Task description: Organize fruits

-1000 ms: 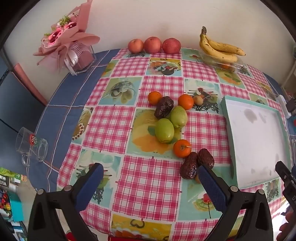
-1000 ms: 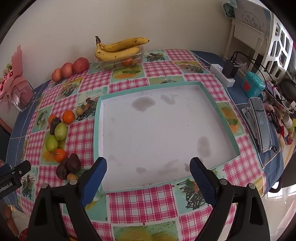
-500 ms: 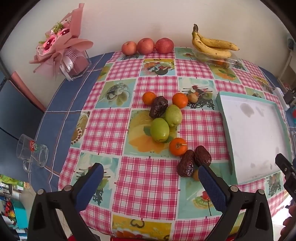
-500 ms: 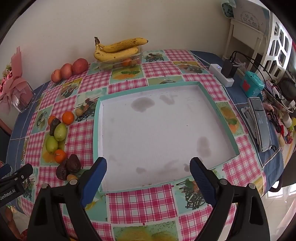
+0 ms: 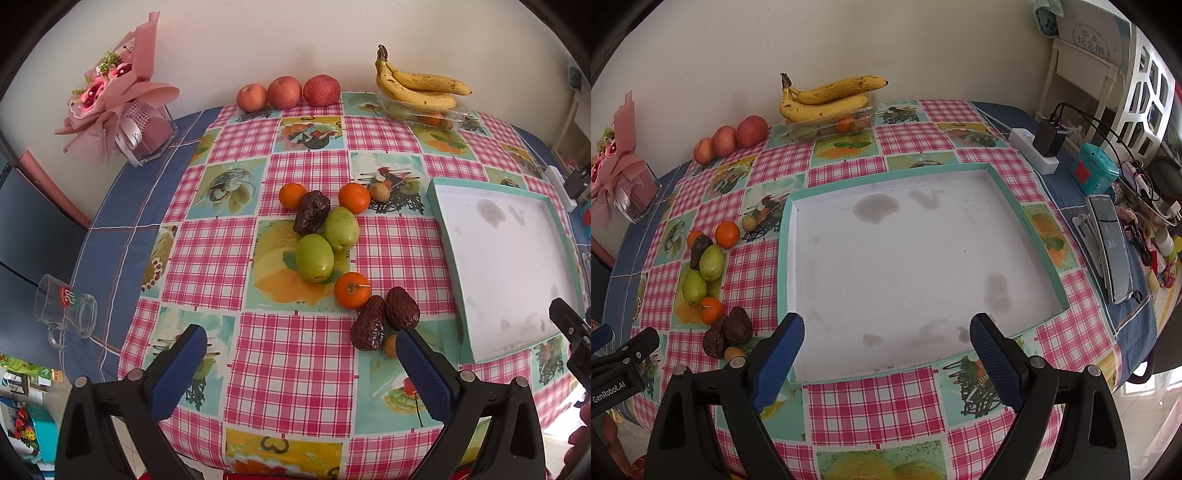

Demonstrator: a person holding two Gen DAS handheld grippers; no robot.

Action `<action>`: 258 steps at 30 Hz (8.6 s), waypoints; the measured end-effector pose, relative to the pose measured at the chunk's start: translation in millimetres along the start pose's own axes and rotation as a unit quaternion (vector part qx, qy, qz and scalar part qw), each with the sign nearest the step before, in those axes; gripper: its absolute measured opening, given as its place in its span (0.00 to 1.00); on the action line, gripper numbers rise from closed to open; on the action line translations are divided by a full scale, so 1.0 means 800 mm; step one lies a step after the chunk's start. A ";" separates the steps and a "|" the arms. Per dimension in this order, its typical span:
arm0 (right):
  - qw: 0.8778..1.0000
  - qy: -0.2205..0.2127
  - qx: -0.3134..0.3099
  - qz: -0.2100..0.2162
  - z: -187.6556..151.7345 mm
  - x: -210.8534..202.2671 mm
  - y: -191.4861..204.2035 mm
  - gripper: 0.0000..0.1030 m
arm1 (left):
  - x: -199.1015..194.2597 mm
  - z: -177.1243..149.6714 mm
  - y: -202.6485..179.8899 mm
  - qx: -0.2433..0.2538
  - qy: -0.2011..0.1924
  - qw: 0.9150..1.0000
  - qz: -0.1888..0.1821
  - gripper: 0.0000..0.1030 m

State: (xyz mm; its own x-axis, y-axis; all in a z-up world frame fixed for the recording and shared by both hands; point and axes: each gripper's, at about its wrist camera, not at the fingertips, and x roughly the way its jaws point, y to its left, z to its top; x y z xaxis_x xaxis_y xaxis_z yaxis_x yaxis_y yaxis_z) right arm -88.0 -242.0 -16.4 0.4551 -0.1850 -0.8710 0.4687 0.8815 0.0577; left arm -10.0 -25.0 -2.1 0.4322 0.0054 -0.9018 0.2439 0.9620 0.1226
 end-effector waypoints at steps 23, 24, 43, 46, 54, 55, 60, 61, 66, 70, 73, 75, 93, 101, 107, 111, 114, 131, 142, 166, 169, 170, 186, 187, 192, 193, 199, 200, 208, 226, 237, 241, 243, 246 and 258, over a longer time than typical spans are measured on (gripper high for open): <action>1.000 0.000 0.000 -0.001 0.000 -0.001 -0.001 0.89 | 0.000 0.000 -0.001 0.000 0.000 1.000 0.001 1.00; 1.000 0.000 -0.001 -0.001 0.000 -0.001 -0.001 0.89 | 0.000 0.001 -0.001 0.000 0.000 1.000 0.001 1.00; 1.000 0.001 -0.001 -0.001 0.000 0.000 -0.001 0.89 | 0.000 0.001 -0.001 0.000 0.000 1.000 0.001 1.00; 1.000 0.000 -0.001 -0.001 0.000 -0.001 -0.002 0.89 | 0.000 0.001 -0.002 0.000 0.001 1.000 0.001 1.00; 1.000 0.007 -0.012 -0.001 0.001 0.004 0.006 0.89 | -0.003 -0.002 -0.010 0.005 0.007 1.000 0.003 1.00; 1.000 0.009 -0.013 -0.001 0.002 0.006 0.007 0.89 | -0.002 -0.001 -0.009 0.005 0.008 1.000 0.003 1.00; 1.000 0.021 -0.016 -0.007 0.010 0.017 0.014 0.89 | 0.008 0.006 -0.004 -0.008 0.018 1.000 0.005 1.00; 1.000 0.023 -0.018 -0.008 0.011 0.019 0.016 0.89 | 0.009 0.007 -0.003 -0.012 0.019 1.000 0.005 1.00; 0.999 0.036 -0.026 -0.009 0.016 0.029 0.027 0.89 | 0.023 0.021 0.009 -0.044 0.033 0.998 0.021 1.00; 0.999 0.045 -0.027 -0.006 0.028 0.040 0.043 0.89 | 0.034 0.036 0.020 -0.062 0.032 0.997 0.034 1.00; 0.998 0.044 -0.039 0.010 0.038 0.047 0.062 0.89 | 0.038 0.045 0.027 -0.070 0.022 0.997 0.033 1.00; 0.998 0.042 -0.043 0.018 0.045 0.050 0.074 0.89 | 0.042 0.052 0.036 -0.086 0.017 0.996 0.029 1.00; 0.990 0.015 -0.087 0.113 0.058 0.051 0.169 0.89 | 0.030 0.067 0.132 -0.186 -0.094 0.977 0.040 1.00; 0.988 0.024 -0.082 0.125 0.052 0.060 0.181 0.89 | 0.028 0.060 0.153 -0.196 -0.099 0.975 0.024 1.00; 0.986 0.032 -0.091 0.135 0.050 0.063 0.191 0.89 | 0.010 0.058 0.168 -0.212 -0.135 0.968 0.002 1.00; 0.987 0.033 -0.089 0.130 0.051 0.064 0.187 0.88 | 0.029 0.064 0.162 -0.216 -0.097 0.971 -0.035 1.00; 0.987 0.037 -0.087 0.128 0.051 0.068 0.182 0.78 | 0.043 0.068 0.150 -0.210 -0.073 0.974 -0.044 0.99; 0.975 0.152 -0.083 0.141 0.013 0.114 0.174 0.48 | 0.124 0.075 0.068 -0.157 0.045 0.981 -0.102 0.67; 0.969 0.182 -0.070 0.154 0.004 0.125 0.166 0.34 | 0.154 0.077 0.050 -0.165 0.071 0.972 -0.149 0.36; 0.974 0.160 -0.068 0.143 0.013 0.113 0.156 0.33 | 0.164 0.073 0.050 -0.181 0.079 0.968 -0.155 0.41; 0.975 0.157 -0.068 0.144 0.013 0.111 0.156 0.33 | 0.165 0.073 0.051 -0.186 0.081 0.966 -0.161 0.40; 0.975 0.156 -0.068 0.145 0.014 0.110 0.156 0.33 | 0.165 0.072 0.053 -0.189 0.082 0.965 -0.163 0.40; 0.989 0.105 -0.013 0.107 0.044 0.089 0.106 0.33 | 0.124 0.080 0.075 -0.227 0.039 0.961 -0.152 0.40; 0.991 0.100 -0.004 0.093 0.046 0.089 0.097 0.33 | 0.120 0.081 0.075 -0.228 0.035 0.961 -0.154 0.40; 0.994 0.090 0.051 0.026 0.055 0.092 0.035 0.33 | 0.105 0.086 0.065 -0.221 0.021 0.962 -0.162 0.40; 0.994 0.090 0.061 0.020 0.056 0.093 0.024 0.33 | 0.103 0.087 0.060 -0.218 0.020 0.962 -0.163 0.40; 0.991 0.085 0.106 -0.011 0.057 0.093 -0.034 0.33 | 0.087 0.085 0.029 -0.191 0.018 0.965 -0.178 0.40; 0.990 0.085 0.110 -0.015 0.056 0.093 -0.041 0.33 | 0.085 0.085 0.021 -0.185 0.017 0.966 -0.180 0.40; 0.986 0.074 0.139 -0.049 0.053 0.087 -0.088 0.33 | 0.064 0.079 -0.053 -0.108 0.017 0.975 -0.194 0.40; 0.978 0.095 0.160 -0.096 0.039 0.106 -0.134 0.34 | 0.057 0.027 -0.207 0.085 0.055 0.973 -0.206 0.40; 0.977 0.104 0.157 -0.101 0.036 0.112 -0.131 0.34 | 0.081 0.021 -0.203 0.069 0.098 0.971 -0.206 0.40; 0.977 0.103 0.158 -0.100 0.036 0.111 -0.131 0.34 | 0.082 0.019 -0.204 0.071 0.102 0.971 -0.204 0.40; 0.977 0.103 0.158 -0.100 0.036 0.112 -0.131 0.34 | 0.085 0.021 -0.207 0.070 0.103 0.971 -0.204 0.40; 0.977 0.103 0.160 -0.100 0.036 0.112 -0.133 0.34 | 0.085 0.021 -0.207 0.071 0.104 0.971 -0.203 0.41; 0.976 0.101 0.157 -0.108 0.037 0.115 -0.133 0.67 | 0.080 0.023 -0.207 0.076 0.095 0.971 -0.207 0.52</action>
State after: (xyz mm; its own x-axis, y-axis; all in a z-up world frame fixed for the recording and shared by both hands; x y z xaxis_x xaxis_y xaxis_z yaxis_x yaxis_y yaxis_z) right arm -73.9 -365.8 -88.2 0.1758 -0.2340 -0.9562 0.7608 0.6487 -0.0188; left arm -6.8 -189.3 -72.7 0.1051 -0.3099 -0.9449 0.4937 0.8411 -0.2210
